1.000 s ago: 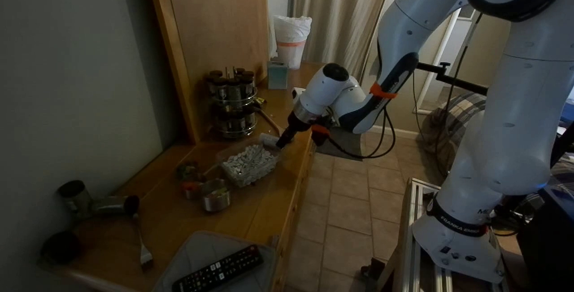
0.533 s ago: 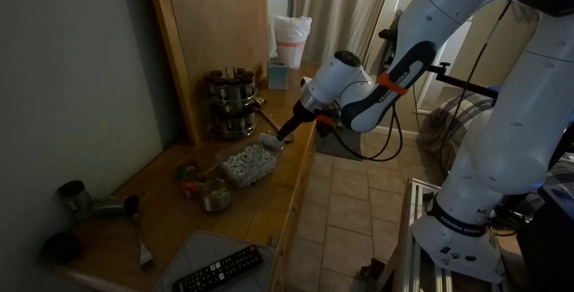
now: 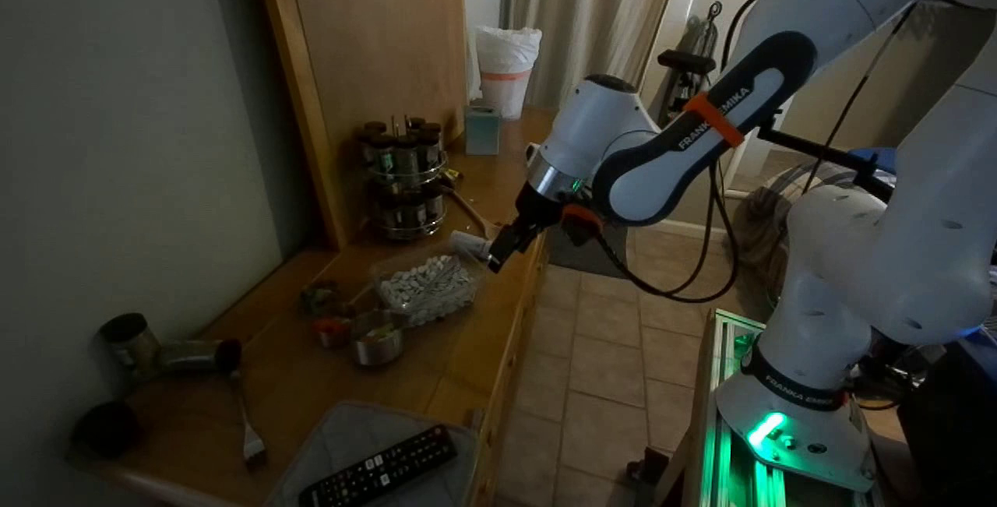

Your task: Move the white bottle forward, then put it upright

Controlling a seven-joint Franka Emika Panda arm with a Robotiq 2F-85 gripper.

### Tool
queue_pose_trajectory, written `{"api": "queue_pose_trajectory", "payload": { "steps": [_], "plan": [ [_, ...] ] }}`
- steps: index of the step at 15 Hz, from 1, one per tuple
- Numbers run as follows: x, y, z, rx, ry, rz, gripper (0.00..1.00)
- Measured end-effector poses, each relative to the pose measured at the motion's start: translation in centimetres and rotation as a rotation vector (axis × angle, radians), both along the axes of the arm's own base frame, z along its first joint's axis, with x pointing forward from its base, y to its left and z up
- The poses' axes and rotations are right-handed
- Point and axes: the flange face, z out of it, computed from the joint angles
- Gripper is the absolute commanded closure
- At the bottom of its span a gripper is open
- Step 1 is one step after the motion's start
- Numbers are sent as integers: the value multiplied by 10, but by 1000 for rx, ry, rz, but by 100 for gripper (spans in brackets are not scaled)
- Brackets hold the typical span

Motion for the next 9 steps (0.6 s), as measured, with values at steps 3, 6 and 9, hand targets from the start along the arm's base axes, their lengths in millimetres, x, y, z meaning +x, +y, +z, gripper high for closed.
{"api": "queue_pose_trajectory", "payload": {
  "steps": [3,6,9],
  "plan": [
    [-8,-4,10,16,0,3,0],
    [-9,-5,9,17,1,4,0],
    [-9,-5,9,17,1,4,0]
  ]
}}
